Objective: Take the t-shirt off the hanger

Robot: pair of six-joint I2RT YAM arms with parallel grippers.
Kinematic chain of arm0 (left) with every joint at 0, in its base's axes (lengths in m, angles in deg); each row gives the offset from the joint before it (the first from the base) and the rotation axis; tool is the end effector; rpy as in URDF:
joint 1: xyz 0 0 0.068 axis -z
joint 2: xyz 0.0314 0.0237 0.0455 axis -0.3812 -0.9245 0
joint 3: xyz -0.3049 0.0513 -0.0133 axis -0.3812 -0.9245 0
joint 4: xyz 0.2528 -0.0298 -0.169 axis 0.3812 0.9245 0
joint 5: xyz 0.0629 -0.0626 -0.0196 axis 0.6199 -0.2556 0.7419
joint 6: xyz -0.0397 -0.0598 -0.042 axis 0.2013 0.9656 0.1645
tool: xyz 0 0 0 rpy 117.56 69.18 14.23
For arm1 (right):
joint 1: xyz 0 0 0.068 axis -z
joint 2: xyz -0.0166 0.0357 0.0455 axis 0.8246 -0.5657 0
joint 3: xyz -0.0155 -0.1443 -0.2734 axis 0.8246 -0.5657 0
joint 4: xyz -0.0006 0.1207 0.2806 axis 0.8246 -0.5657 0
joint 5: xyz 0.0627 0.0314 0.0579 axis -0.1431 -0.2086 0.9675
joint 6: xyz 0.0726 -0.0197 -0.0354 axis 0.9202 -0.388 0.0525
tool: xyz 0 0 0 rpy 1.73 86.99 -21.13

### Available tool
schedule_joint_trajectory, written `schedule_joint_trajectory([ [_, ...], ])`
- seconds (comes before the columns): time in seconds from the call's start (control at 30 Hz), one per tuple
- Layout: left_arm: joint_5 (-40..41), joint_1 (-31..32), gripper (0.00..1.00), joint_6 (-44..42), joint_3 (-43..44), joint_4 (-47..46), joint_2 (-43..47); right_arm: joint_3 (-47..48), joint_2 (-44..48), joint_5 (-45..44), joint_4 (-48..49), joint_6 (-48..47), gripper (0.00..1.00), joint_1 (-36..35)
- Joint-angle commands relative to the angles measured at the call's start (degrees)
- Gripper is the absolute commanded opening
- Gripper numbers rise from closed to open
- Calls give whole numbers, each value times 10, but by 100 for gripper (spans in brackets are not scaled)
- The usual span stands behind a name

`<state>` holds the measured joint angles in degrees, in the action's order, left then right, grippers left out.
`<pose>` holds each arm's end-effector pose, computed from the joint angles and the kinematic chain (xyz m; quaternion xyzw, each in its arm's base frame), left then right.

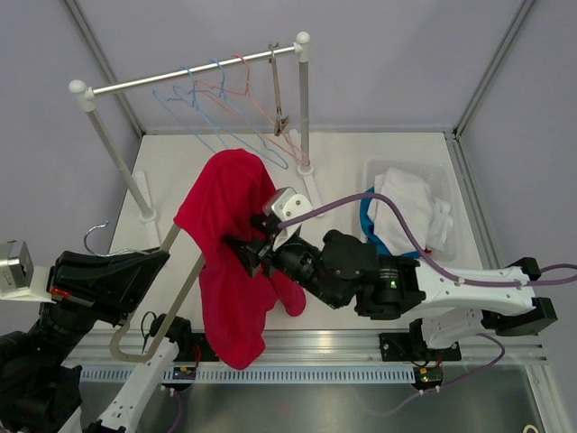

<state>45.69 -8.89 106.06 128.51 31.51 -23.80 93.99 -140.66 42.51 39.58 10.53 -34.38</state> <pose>-0.0501 -0.0254 0.5736 0.0834 0.5193 -0.5294 0.6656 0.0427 0.3496 0.5438 -0.3007 0.5967 0.3427 0.6604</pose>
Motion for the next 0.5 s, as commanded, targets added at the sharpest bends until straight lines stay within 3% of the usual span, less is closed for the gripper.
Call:
schedule_joint_trajectory([
  [0.0, -14, 19, 0, 4, -11, -48, 14, 4, -19, -24, 36, -32, 49, 8],
  [0.03, -12, 23, 0, 0, -15, -47, 19, -3, -11, -40, 70, -35, 8, 8],
  [0.07, -8, 30, 0, -12, -20, -46, 22, -11, -6, -50, 76, -37, 0, 8],
  [0.27, -27, 38, 0, -53, -86, -20, 40, -31, 62, -164, 79, -95, 0, 23],
  [0.47, -93, 39, 0, -112, -158, 36, 76, -4, 100, -174, 91, -145, 0, 115],
])
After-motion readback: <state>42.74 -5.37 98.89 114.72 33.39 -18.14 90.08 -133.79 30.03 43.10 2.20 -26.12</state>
